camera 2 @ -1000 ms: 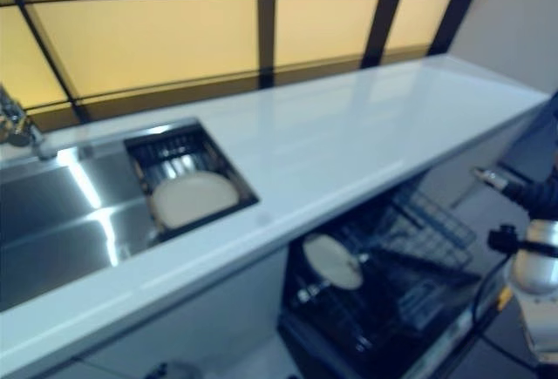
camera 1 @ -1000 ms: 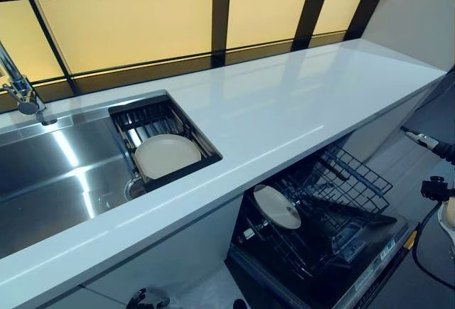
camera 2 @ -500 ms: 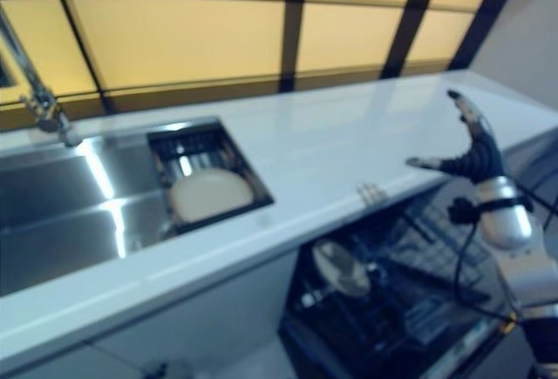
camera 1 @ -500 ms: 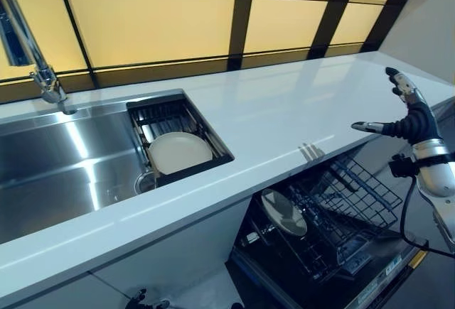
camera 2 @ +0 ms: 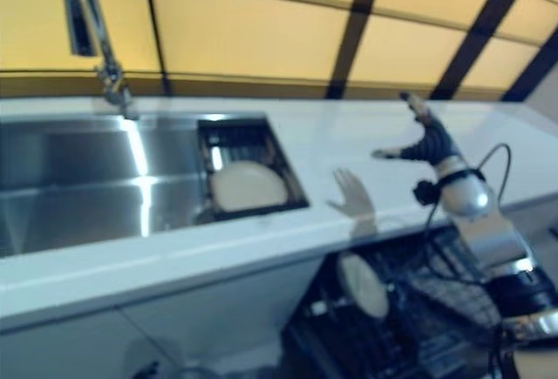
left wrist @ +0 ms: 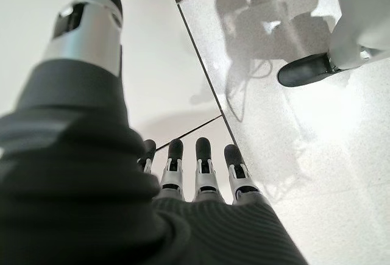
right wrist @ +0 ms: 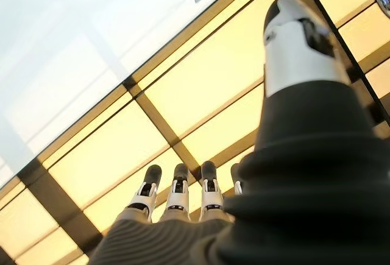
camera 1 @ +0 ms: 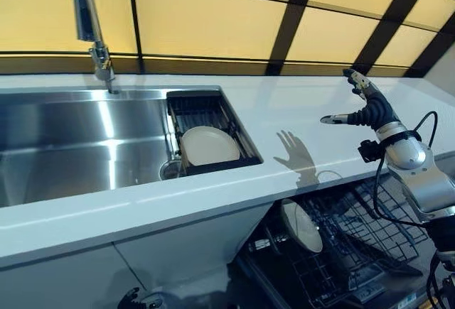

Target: Take plates into dishwasher

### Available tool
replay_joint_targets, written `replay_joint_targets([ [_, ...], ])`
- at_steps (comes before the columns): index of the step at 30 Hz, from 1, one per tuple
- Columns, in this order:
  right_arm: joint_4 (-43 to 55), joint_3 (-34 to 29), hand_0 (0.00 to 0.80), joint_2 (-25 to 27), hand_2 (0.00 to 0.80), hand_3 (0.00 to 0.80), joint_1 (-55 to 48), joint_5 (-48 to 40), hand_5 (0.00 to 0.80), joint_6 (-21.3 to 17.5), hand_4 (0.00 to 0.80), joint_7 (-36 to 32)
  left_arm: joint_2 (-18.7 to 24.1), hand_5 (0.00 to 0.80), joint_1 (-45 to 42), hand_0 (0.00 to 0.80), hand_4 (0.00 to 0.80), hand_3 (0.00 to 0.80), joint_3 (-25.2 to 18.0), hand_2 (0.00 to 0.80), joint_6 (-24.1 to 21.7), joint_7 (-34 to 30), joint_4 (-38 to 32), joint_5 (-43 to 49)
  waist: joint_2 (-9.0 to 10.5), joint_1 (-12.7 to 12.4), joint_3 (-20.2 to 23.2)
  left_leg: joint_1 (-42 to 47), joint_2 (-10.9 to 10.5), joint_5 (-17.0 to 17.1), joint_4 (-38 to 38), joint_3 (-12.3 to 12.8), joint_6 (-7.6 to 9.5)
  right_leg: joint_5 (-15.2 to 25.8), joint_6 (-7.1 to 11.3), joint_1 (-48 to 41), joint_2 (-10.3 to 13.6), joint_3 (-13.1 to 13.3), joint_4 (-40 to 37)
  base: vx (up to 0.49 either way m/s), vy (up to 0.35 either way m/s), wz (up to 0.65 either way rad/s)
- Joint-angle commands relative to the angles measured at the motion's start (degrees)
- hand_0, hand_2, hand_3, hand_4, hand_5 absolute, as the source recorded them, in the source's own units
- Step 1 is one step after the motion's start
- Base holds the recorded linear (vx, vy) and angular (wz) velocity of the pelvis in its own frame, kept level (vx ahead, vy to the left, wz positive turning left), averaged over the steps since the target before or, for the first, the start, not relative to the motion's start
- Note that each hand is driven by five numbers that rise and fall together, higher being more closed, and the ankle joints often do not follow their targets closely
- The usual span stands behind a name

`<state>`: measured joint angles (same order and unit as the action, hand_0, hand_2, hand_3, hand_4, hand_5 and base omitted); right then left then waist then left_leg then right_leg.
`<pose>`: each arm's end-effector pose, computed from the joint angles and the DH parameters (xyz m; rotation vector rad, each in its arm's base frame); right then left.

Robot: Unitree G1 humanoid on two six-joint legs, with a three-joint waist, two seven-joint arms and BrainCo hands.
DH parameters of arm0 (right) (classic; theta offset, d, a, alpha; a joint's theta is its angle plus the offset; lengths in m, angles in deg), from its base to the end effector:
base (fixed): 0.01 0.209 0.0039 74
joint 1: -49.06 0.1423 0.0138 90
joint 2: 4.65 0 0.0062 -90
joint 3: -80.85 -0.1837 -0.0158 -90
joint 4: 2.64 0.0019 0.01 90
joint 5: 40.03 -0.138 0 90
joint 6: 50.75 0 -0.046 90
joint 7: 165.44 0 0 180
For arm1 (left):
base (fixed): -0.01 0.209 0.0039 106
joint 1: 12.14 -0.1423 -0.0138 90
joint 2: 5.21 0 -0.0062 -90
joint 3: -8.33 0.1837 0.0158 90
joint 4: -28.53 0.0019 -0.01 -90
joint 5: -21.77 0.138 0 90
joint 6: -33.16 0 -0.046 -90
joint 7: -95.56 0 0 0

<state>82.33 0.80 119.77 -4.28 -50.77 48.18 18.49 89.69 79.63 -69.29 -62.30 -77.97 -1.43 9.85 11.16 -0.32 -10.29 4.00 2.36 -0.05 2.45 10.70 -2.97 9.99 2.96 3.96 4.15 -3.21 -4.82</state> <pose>0.2839 -0.2469 0.2268 -0.7027 -0.3596 -0.0639 0.1158 0.2508 -0.0896 0.3124 0.9188 0.1937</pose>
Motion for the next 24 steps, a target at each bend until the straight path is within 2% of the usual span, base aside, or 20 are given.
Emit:
replay_joint_targets([
  [1,-2.11,1.97,0.000,-0.47,0.000,0.000,9.10,2.04,0.000,-0.37,0.000,-1.40,0.37,0.000,3.94,0.000,0.000,0.000,2.24,0.000,-0.11,-0.19,-1.61,2.75,-1.69,-2.34,-1.91,-4.13,0.54,0.40,-1.79,-5.13,2.67,-5.38,2.00,-3.51,0.58,-2.58,4.80,0.011,-0.005,0.12],
  [7,-6.33,5.77,0.000,-1.14,0.000,0.000,13.60,3.86,0.000,0.14,0.000,-4.08,-0.09,0.000,4.03,0.000,0.000,0.000,2.88,0.000,-0.27,-0.13,-2.33,1.83,-2.63,-4.02,-2.38,-4.12,0.25,0.74,-1.90,-6.90,2.25,-6.18,1.53,-4.50,1.19,-4.32,5.24,0.034,0.012,0.23],
  [13,-11.55,9.85,0.000,-1.25,0.000,0.000,19.66,2.81,0.000,4.12,0.000,-8.15,0.28,0.000,4.27,0.000,0.000,0.000,2.87,0.000,0.83,0.14,-2.92,1.09,-3.39,-6.29,-2.86,-4.60,-0.11,1.52,-1.50,-9.28,1.61,-7.11,1.09,-5.17,1.64,-6.45,5.75,0.013,0.020,0.21],
  [17,-14.43,11.84,0.000,-1.27,0.000,0.000,21.78,4.24,0.000,4.65,0.000,-9.88,0.37,0.000,4.00,0.000,0.000,0.000,2.55,0.000,0.58,0.32,-3.28,0.44,-3.58,-7.45,-3.24,-4.74,-0.26,1.85,-1.34,-10.44,1.33,-7.48,0.87,-5.54,1.86,-7.72,5.97,0.015,0.016,0.20],
  [24,-18.58,15.11,0.000,-0.73,0.000,0.000,25.92,4.00,0.000,5.98,0.000,-9.61,0.92,0.000,3.44,0.000,0.000,0.000,1.93,0.000,0.69,0.65,-4.73,-0.27,-3.89,-9.86,-4.01,-5.58,-0.29,2.37,-1.83,-12.70,0.85,-8.07,0.46,-6.02,2.24,-9.82,6.49,0.011,0.002,0.23],
])
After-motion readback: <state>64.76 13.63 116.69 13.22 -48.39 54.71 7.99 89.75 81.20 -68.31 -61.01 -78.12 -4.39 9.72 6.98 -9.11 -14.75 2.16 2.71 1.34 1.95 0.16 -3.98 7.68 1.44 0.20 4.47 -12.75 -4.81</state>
